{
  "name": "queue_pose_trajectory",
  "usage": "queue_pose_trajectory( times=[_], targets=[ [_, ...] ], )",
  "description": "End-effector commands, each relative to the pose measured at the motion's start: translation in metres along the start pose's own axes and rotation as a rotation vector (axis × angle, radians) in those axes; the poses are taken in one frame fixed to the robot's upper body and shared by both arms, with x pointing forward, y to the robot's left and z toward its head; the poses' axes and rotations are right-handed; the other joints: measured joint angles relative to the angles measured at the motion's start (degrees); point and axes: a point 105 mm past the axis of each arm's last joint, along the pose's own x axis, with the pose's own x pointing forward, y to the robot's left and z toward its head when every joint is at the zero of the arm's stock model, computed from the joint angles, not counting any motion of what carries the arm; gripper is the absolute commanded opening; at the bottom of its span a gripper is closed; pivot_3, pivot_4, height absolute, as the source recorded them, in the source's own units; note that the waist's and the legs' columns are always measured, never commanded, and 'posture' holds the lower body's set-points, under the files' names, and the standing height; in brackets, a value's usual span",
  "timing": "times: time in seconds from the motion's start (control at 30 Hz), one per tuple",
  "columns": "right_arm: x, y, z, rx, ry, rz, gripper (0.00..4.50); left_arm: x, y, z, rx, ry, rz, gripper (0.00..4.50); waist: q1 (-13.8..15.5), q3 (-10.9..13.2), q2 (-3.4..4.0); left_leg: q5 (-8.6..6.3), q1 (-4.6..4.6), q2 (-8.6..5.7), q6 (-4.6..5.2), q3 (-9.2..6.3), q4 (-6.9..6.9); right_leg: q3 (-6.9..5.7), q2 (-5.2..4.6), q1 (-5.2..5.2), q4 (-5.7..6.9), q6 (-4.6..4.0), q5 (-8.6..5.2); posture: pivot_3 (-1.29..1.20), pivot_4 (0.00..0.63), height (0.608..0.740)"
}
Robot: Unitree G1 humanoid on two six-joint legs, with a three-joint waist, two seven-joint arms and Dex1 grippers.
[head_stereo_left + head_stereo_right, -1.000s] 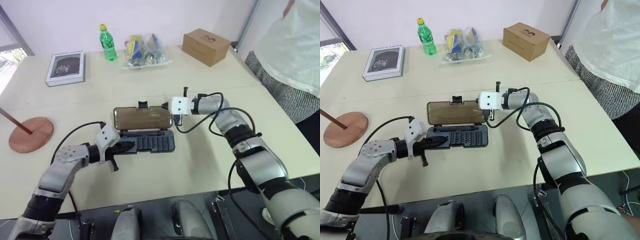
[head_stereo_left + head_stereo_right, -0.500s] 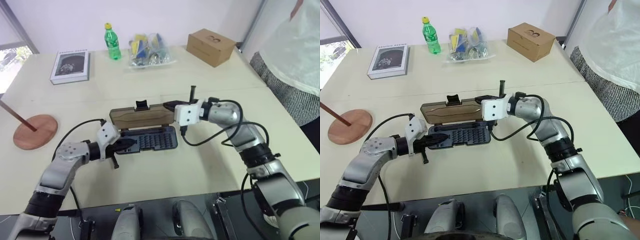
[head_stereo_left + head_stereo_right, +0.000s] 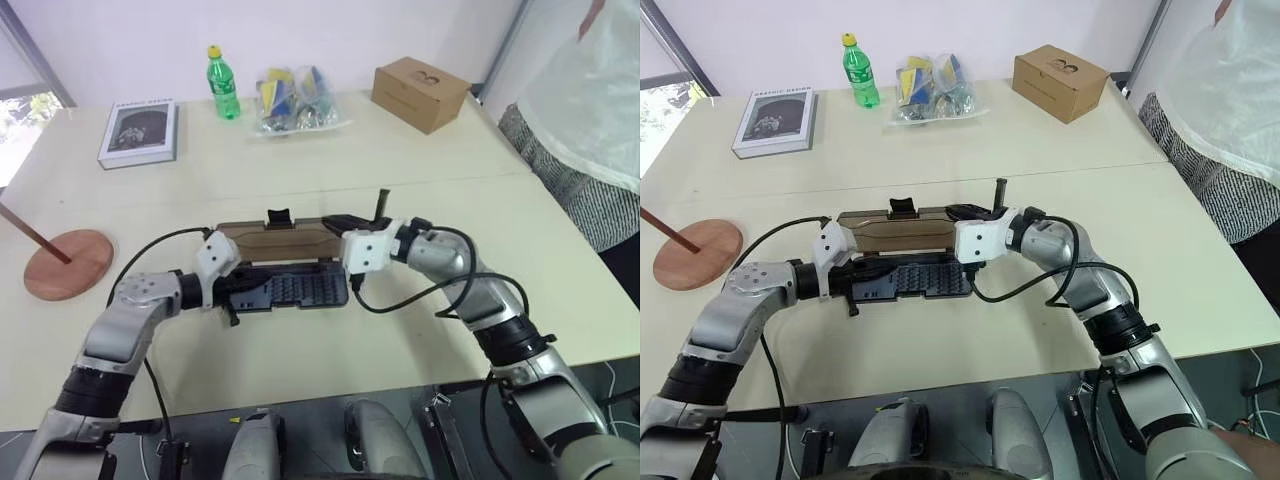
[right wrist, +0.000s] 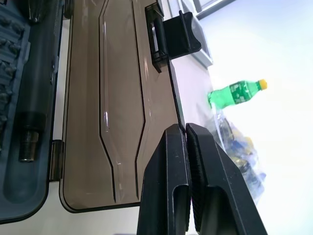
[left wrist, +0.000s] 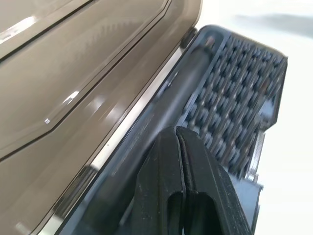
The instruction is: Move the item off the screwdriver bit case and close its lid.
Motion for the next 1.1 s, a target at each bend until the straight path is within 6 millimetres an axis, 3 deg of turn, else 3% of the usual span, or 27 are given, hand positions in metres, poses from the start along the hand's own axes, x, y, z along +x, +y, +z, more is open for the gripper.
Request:
queue_pose_trajectory(
  times=[0.03,0.23,0.37,0.5,0.63,0.73,0.83,1.1],
  targets=[
    [0.003,-0.011,0.008,-0.051,-0.044,-0.042,0.01,-0.006,-0.007,0.025,0.030,-0.057,-0.048,0.00,0.0,0.0,0.00,0.00,0.00,0.00,0.00,0.00,0.00,0.00,0.00,0.00,0.00,0.00,0.00,0.00,0.150,0.740],
    [0.005,-0.009,0.004,-0.048,-0.043,-0.026,0.01,-0.012,-0.024,0.053,0.048,-0.124,-0.171,0.00,0.0,0.0,-0.02,0.00,-0.01,0.00,0.00,-0.01,0.01,0.00,0.00,0.00,0.00,0.00,0.00,0.00,0.150,0.740],
    [0.006,-0.007,0.002,-0.059,-0.045,-0.009,0.01,-0.015,-0.024,0.077,0.061,-0.196,-0.191,0.00,0.1,0.0,-0.02,0.00,-0.03,0.00,0.00,-0.02,0.04,-0.01,0.00,0.00,0.00,0.00,0.00,0.00,0.150,0.740],
    [0.006,-0.005,0.001,-0.065,-0.047,0.002,0.01,-0.026,0.024,0.125,0.042,-0.385,0.028,0.00,0.2,0.0,-0.07,0.00,-0.06,0.00,0.00,-0.05,0.13,-0.04,0.01,0.01,0.03,0.00,0.00,0.00,0.150,0.740],
    [0.006,-0.004,0.000,-0.066,-0.047,0.010,0.01,-0.044,0.063,0.140,0.025,-0.444,0.203,0.00,-0.2,0.0,-0.09,0.00,-0.08,-0.01,0.01,-0.06,0.17,-0.04,0.05,0.01,0.00,0.01,0.01,0.00,0.150,0.740],
    [0.006,-0.004,0.000,-0.062,-0.047,0.014,0.01,-0.054,0.083,0.133,0.036,-0.409,0.298,0.00,-0.1,0.0,-0.09,0.00,-0.08,0.00,0.00,-0.06,0.11,-0.04,0.06,-0.02,-0.02,0.01,0.00,0.00,0.150,0.740],
    [0.007,-0.004,0.001,-0.062,-0.050,0.014,0.01,-0.058,0.098,0.105,0.066,-0.300,0.360,0.00,-0.1,0.0,-0.10,0.01,-0.08,0.00,-0.02,-0.05,0.13,-0.05,0.05,-0.02,-0.01,0.01,0.00,0.00,0.150,0.740],
    [0.007,-0.006,0.001,-0.068,-0.052,0.014,0.01,-0.043,0.095,0.043,0.052,-0.135,0.273,0.00,0.1,0.0,-0.09,0.01,-0.09,0.00,-0.02,-0.01,0.13,-0.05,0.04,-0.02,0.00,0.01,0.00,0.00,0.150,0.740]
  ],
)
